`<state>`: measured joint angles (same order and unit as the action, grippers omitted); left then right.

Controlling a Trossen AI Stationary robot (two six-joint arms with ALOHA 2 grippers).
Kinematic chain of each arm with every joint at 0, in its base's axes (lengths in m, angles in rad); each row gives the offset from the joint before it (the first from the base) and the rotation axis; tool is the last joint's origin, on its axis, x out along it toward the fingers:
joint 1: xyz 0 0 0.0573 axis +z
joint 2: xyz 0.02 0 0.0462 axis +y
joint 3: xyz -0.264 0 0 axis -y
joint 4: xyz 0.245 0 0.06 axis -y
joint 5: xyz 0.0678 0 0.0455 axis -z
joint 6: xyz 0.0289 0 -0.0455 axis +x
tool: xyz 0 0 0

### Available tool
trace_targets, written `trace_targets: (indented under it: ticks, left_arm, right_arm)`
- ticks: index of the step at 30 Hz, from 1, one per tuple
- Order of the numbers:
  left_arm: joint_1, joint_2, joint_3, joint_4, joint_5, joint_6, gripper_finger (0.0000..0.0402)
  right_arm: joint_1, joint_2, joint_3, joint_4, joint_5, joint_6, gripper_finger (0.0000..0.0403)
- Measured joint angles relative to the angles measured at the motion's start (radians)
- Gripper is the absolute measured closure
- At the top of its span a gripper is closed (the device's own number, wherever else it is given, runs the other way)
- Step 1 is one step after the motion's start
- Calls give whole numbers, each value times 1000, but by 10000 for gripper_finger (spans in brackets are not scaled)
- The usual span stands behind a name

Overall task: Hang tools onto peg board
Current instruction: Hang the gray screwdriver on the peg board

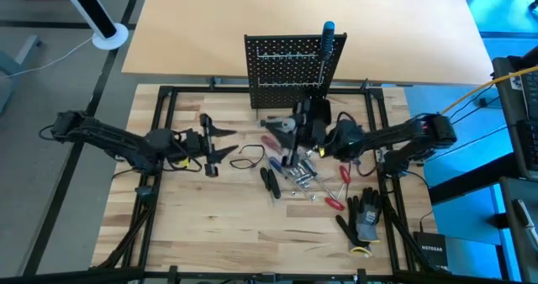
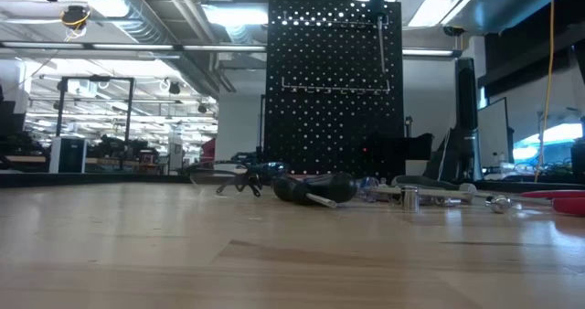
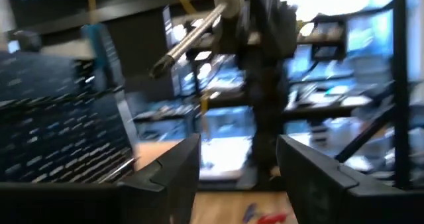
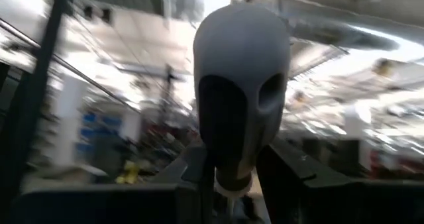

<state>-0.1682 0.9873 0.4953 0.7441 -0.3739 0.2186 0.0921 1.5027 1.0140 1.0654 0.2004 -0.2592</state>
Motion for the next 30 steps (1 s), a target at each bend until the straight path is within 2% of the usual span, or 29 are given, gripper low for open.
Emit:
trace_targets:
  ticks: [3,7,14,22,25,30]
  left_arm:
    - [11,-59,0,-102,-59,4,215]
    - [31,-107,0,-195,-77,-11,214]
    - [45,-107,0,-219,-77,-28,215]
    - [45,-107,0,-236,-77,-35,215]
    - [45,-107,0,-241,-77,-37,214]
    - [45,-107,0,-240,-77,-39,215]
  right_arm:
    - [0,-84,0,-144,123,-36,310]
    - [-1,-177,43,-390,294,-69,310]
    - [-1,-219,264,-914,529,-79,309]
    - [-2,-212,486,-1373,612,143,309]
    - [-20,-212,528,-1468,652,192,309]
    - [-102,-211,544,-1544,620,272,309]
